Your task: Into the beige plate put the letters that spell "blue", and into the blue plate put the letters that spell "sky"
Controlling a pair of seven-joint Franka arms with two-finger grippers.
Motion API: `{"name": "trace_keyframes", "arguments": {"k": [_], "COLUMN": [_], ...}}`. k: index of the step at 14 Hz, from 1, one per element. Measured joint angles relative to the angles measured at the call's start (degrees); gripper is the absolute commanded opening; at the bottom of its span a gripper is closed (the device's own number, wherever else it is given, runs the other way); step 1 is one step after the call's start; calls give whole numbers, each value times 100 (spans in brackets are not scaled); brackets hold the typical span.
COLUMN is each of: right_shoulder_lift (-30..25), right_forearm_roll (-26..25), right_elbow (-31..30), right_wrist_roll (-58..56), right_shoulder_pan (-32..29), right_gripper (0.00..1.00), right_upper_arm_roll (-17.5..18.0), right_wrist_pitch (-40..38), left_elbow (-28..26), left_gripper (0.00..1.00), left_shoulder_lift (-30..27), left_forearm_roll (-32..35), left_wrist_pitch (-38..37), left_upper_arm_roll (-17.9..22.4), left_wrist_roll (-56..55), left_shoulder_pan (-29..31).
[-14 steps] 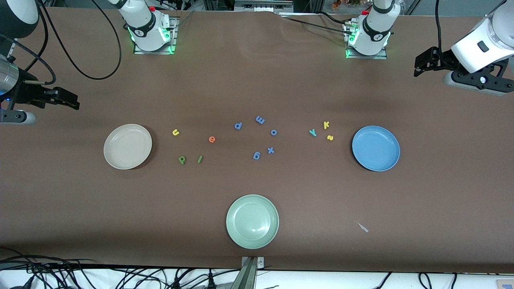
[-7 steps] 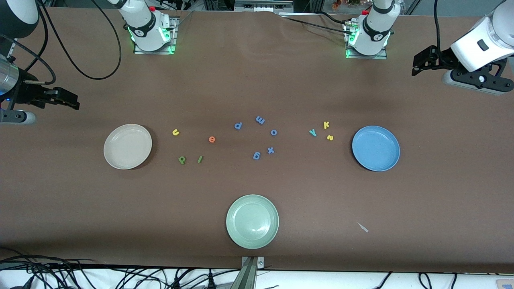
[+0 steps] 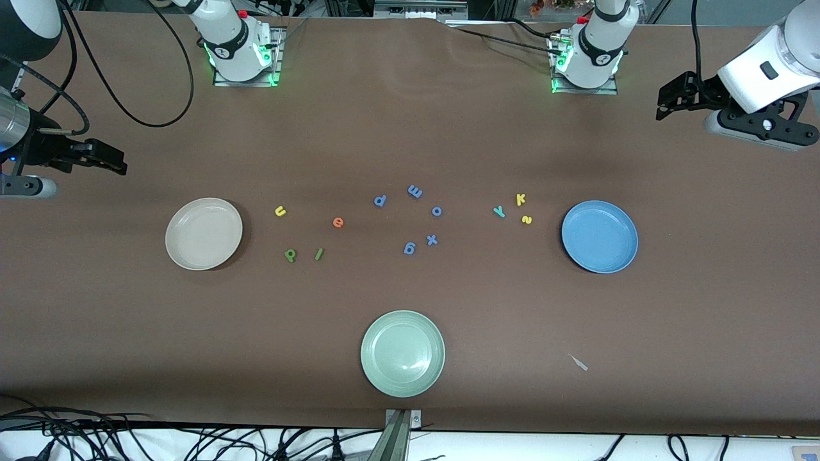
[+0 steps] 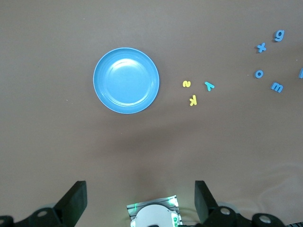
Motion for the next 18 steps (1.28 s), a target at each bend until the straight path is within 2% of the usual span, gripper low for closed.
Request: {"name": "trace_keyframes", "arguments": {"k": [13, 18], "right_shoulder_lift": [0, 0], "right_forearm_roll": [0, 0], "right_elbow": [0, -1], "right_wrist_roll": [0, 0], "right_shoulder_pan": [0, 0], "right_gripper": [100, 100], "right_upper_arm_roll": [2, 6], "right_wrist_pitch": [0, 0], "left_elbow": [0, 0], "left_gripper": [100, 100], "left_shoulder_lift": [-84, -88], "left_forearm_roll": [0, 0], "left_wrist_pitch": [-30, -35], "left_upper_arm_roll": [4, 546], "left_wrist_roll": [0, -31], "left_shoulder_pan": [-183, -766]}}
